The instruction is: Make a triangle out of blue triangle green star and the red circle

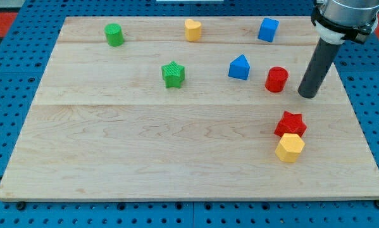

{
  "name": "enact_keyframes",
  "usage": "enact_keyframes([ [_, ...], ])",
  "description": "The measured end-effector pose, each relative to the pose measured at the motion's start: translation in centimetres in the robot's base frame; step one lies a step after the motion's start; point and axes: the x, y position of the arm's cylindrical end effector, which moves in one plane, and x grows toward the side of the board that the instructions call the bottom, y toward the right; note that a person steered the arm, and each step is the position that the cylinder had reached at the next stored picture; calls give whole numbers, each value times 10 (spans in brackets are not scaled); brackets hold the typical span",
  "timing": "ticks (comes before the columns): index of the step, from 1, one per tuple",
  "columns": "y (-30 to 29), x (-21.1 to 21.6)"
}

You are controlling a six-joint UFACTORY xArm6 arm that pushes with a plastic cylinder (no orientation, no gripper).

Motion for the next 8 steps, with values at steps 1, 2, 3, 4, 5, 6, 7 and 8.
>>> enact_keyframes([
  [1, 0, -4],
  [2, 0, -11],
  [3, 0, -17],
  [4, -10, -18],
  [5, -24, -18],
  [6, -29, -18],
  [7, -30, -18],
  [8, -30, -18],
])
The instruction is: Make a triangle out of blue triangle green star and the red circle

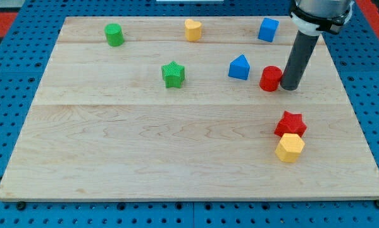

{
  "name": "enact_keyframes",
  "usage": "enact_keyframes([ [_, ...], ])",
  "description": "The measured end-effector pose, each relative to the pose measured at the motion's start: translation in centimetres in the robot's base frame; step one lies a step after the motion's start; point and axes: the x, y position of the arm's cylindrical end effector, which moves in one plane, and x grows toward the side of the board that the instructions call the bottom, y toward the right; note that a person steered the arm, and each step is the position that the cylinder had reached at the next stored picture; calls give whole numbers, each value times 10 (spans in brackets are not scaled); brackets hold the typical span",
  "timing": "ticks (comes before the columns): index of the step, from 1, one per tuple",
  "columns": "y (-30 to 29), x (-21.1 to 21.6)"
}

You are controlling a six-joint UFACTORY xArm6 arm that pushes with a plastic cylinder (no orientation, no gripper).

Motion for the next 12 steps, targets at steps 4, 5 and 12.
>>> enact_keyframes([
  [4, -3, -1],
  [5, -5, -11],
  [12, -211, -14],
])
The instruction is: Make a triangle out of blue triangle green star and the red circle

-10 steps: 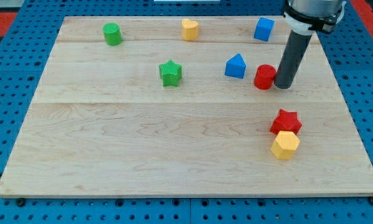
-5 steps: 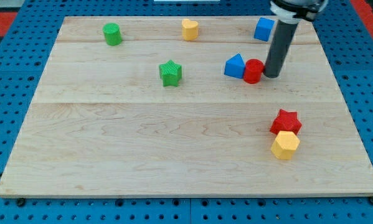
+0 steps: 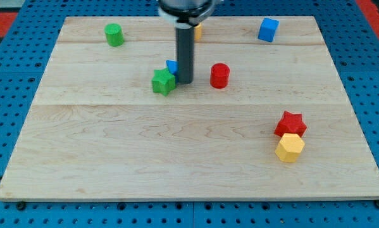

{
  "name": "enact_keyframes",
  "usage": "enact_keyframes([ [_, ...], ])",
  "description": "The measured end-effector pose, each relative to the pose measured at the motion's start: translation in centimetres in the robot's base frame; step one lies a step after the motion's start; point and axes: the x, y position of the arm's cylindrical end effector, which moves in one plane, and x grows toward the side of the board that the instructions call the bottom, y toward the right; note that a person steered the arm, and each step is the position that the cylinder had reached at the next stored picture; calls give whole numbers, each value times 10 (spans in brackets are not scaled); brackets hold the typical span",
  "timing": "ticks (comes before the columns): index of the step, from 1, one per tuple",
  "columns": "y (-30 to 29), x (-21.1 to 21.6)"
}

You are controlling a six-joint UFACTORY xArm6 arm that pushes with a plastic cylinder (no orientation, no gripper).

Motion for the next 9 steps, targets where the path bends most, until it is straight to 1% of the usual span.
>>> enact_keyframes([
  [1, -44, 16],
  [2, 5, 21],
  [3, 37, 3],
  [4, 38, -45],
  [5, 11, -58],
  [7, -114, -2],
  [8, -148, 17],
  [9, -117, 24],
])
